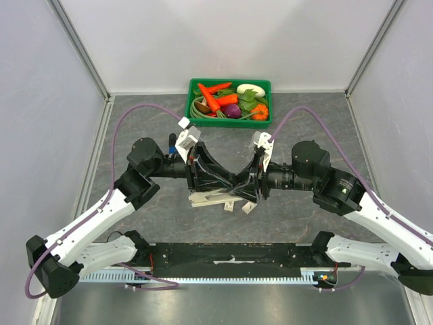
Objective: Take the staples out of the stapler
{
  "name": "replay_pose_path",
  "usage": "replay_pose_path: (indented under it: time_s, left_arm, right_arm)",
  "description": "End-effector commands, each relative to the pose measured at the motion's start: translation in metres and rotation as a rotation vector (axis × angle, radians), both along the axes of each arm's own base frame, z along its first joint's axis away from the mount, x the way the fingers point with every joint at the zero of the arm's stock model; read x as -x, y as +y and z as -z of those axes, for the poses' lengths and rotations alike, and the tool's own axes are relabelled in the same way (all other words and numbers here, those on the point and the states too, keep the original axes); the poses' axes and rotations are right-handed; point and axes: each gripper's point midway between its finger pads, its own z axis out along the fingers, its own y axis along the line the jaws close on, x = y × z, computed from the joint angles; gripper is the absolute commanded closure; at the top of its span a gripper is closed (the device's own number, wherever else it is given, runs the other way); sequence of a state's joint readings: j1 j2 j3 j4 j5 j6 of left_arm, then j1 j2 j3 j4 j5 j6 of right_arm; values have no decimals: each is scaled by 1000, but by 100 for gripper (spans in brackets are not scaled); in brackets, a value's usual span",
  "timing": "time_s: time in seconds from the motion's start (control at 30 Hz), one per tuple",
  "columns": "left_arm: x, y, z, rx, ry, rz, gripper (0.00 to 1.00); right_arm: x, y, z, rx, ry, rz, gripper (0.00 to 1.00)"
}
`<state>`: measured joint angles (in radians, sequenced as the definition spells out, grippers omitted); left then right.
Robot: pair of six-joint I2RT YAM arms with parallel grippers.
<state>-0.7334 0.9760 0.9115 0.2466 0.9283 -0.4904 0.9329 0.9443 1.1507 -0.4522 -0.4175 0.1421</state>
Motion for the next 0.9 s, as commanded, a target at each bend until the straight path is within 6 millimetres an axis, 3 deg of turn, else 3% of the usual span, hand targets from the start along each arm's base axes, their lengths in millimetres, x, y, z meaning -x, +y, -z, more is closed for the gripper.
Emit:
replay_pose_path:
  time_s: [0.0,0.2,0.37,0.7,0.87]
  left_arm:
    - [11,1,-21,65,-38,51,98]
    - [8,0,-28,94,-44,35,98]
    - [-2,1,-45,159,-63,-42,98]
    - [-29,7,-67,328,-2,-224,98]
    - [-47,9,-69,399,44,-313,98]
  right_arm:
    - [4,7,-12,-54,-17,-38,55]
    - [9,9,7,-42,23,-62,78]
    - [15,9,27,-54,71,-71,87]
    - [24,14,75,-97,196,-87,92]
    - [24,25,83,-168,228,-105,94]
